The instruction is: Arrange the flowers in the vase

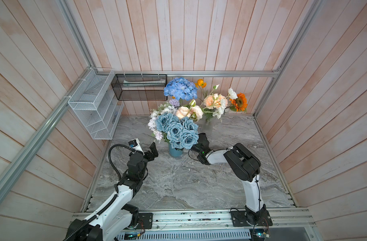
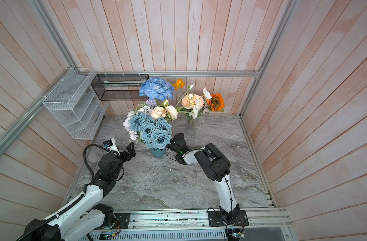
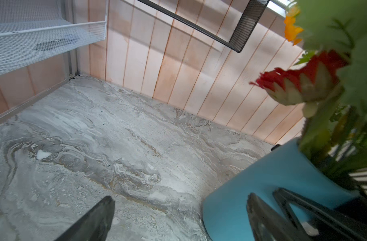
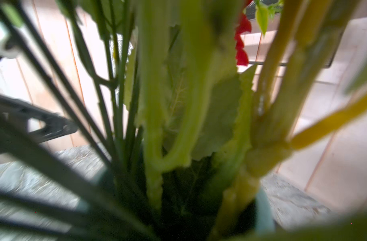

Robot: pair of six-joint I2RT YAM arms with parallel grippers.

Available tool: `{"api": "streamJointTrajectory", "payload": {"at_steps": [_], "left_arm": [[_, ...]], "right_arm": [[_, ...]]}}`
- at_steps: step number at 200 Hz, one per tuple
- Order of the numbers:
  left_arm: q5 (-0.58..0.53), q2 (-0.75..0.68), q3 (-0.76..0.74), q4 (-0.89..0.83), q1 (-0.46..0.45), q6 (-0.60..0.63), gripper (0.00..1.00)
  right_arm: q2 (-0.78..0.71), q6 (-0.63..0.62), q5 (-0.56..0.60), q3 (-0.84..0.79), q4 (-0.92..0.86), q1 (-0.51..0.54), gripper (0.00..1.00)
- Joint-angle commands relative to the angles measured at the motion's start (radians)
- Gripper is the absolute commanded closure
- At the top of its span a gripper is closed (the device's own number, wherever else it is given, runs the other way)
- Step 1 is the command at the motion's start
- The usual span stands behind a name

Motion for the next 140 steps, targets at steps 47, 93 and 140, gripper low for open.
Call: {"api": "streamJointTrajectory", "payload": {"at_steps": [47,93,140], "left_arm": [[-0.007,-0.088,-0.042,-0.077,0.034,-0.023,0.0],[0.018,-0.085,-0.047,-0.056,0.038,-0.028,0.0],[0.024,-0.085,-0.047,-0.045,0.036,-0.034,0.0]], "right_arm": [[0.15,-0.042,0.176,0.282,-0.009,0.061,0.55],[0.177,-0.104,0.326,0.324,-0.046,0.085,0.5],[0.13,-0.154,0.377,0.252,-0.054,0.094,0.36]]}}
